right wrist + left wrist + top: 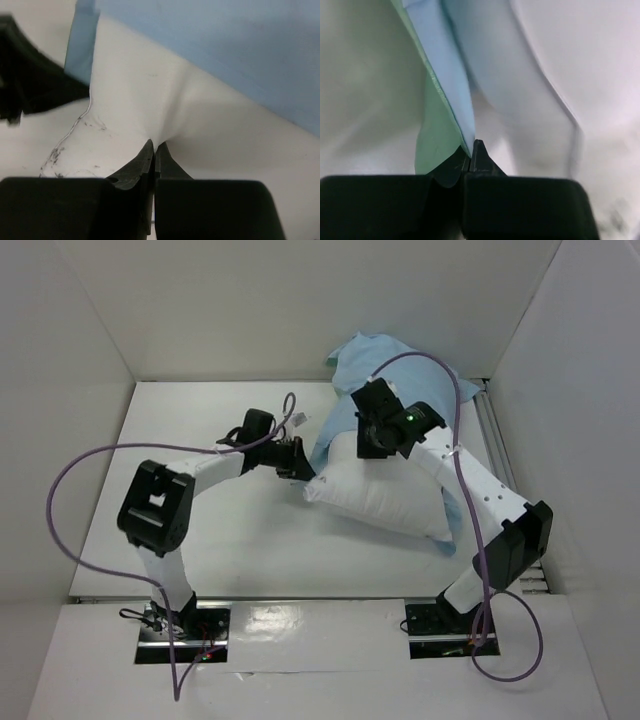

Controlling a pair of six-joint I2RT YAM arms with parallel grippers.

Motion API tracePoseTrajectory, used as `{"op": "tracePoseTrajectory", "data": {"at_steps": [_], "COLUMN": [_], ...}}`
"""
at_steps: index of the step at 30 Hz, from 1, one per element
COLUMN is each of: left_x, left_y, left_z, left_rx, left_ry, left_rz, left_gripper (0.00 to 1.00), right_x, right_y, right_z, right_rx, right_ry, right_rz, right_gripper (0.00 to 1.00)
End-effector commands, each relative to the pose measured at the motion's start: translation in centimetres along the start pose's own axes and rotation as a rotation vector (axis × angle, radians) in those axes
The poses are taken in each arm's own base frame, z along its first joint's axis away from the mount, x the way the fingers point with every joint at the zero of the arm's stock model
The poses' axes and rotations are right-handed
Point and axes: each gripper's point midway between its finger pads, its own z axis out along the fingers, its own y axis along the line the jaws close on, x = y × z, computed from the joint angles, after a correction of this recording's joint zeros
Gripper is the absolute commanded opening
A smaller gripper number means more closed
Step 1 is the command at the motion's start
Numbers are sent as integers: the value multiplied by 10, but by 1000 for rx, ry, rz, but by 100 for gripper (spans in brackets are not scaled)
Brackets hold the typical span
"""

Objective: Put the pillow into the pillowcase

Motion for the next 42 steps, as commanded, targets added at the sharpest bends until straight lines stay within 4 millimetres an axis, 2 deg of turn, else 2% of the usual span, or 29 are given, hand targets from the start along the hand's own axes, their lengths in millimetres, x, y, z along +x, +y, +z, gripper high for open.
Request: {"op": "tracePoseTrajectory", "data": {"at_steps": [1,2,3,4,5,6,8,9,10,12,15,18,19,22,23,25,27,28,29,31,32,34,36,37,38,39,40,41,42], "left_x": [-19,-25,-21,-20,-12,-5,7,23,27,39,55,62,61,63,63,64,69,73,76,83,88,96,97,90,90,93,92,86,85], "left_y": [-109,-146,-159,-175,-204,-210,-229,-239,-242,-245,-250,-258,-262,-276,-276,-281,-286,-285,-287,-290,-289,-288,-284,-284,-283,-273,-271,-272,-266], "left_z": [-61,-92,-105,-120,-145,-155,-173,-187,-193,-203,-215,-221,-224,-232,-232,-237,-242,-241,-244,-251,-252,-256,-257,-261,-264,-261,-263,-267,-265], "left_rx": [272,313,325,341,353,345,355,366,361,349,341,364,376,408,408,414,425,425,427,430,425,403,356,317,286,235,211,177,147], "left_ry": [-103,-164,-183,-207,-245,-260,-298,-310,-324,-326,-319,-302,-302,-292,-292,-285,-283,-265,-264,-269,-255,-247,-252,-271,-278,-250,-252,-278,-267], "left_rz": [84,155,167,182,233,226,221,224,214,203,205,218,230,260,260,261,262,248,241,248,223,205,217,224,230,221,232,254,266], "left_gripper": [0,0,0,0,0,0,0,0,0,0,0,0,0,0,0,0,0,0,0,0,0,0,0,42,42,78,85,91,93], "right_x": [-96,-111,-119,-138,-138,-132,-98,-92,-67,-58,-72,-115,-150,-191,-219,-230,-219,-201,-182,-159,-120,-75,-52,-38,-31,-34,-27,-21,-25], "right_y": [7,10,18,33,44,53,63,66,51,45,33,37,41,46,49,61,78,87,105,122,130,148,156,158,162,160,159,157,149], "right_z": [-42,-45,-56,-83,-81,-79,-44,-27,6,33,59,52,27,-8,-46,-73,-90,-67,-62,-53,-21,4,3,9,4,-5,-9,-17,-31], "right_rx": [-11,3,-16,-57,-61,-64,-31,-27,25,30,22,-1,-20,-22,-54,-106,-169,-171,-216,-272,-271,-321,-363,-375,-397,-407,-407,-407,-410], "right_ry": [-274,-300,-319,-390,-386,-373,-284,-278,-206,-179,-197,-272,-355,-451,-549,-613,-629,-591,-562,-548,-455,-366,-320,-295,-282,-290,-278,-265,-288], "right_rz": [0,-11,-35,-59,-90,-121,-189,-192,-204,-167,-88,-26,0,19,46,59,54,40,42,57,51,30,33,17,4,18,8,-4,-7], "right_gripper": [0,0,0,0,0,0,0,0,0,0,0,0,0,0,0,0,0,0,0,0,0,0,0,0,0,4,13,40,48]}}
